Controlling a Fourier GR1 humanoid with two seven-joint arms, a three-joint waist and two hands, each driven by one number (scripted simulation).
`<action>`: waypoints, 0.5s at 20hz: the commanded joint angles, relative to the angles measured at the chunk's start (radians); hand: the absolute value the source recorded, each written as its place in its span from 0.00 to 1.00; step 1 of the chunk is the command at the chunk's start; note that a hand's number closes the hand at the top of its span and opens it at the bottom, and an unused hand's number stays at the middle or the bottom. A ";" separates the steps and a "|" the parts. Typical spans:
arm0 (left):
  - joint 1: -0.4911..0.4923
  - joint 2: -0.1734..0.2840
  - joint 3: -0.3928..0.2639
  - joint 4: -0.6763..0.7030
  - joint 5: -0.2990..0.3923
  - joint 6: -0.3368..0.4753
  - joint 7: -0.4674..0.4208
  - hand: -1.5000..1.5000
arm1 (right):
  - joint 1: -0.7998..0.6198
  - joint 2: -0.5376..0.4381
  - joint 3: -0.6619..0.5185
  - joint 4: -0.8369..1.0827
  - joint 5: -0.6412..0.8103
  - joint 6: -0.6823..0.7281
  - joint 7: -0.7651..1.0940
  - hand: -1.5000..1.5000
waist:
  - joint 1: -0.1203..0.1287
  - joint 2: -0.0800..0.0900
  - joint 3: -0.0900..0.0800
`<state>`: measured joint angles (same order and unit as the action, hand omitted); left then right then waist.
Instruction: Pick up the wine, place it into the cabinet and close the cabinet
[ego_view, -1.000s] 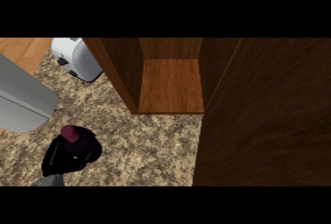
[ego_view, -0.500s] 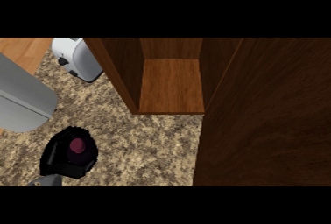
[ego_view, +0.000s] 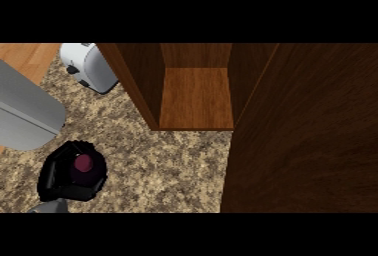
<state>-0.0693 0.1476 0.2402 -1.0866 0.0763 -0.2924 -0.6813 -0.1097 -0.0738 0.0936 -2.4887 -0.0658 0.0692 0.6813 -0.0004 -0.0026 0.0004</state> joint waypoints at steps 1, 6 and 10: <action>0.032 -0.043 -0.019 -0.136 0.004 0.056 0.022 1.00 | 0.057 0.009 0.005 -0.110 -0.054 0.008 0.009 0.00 | 0.001 0.000 0.000; 0.098 -0.096 -0.080 -0.383 0.098 0.002 0.210 1.00 | 0.065 0.046 0.086 -0.098 0.018 -0.011 0.006 0.00 | 0.004 -0.002 0.000; 0.104 -0.072 -0.100 -0.500 0.162 -0.032 0.352 1.00 | 0.028 0.003 -0.015 -0.098 -0.058 0.008 0.030 0.00 | 0.003 -0.001 0.000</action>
<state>0.0092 0.0894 0.1762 -1.4472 0.1923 -0.3149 -0.4524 -0.0810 -0.0658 0.0927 -2.4874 -0.0667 0.0860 0.6536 0.0018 -0.0034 0.0008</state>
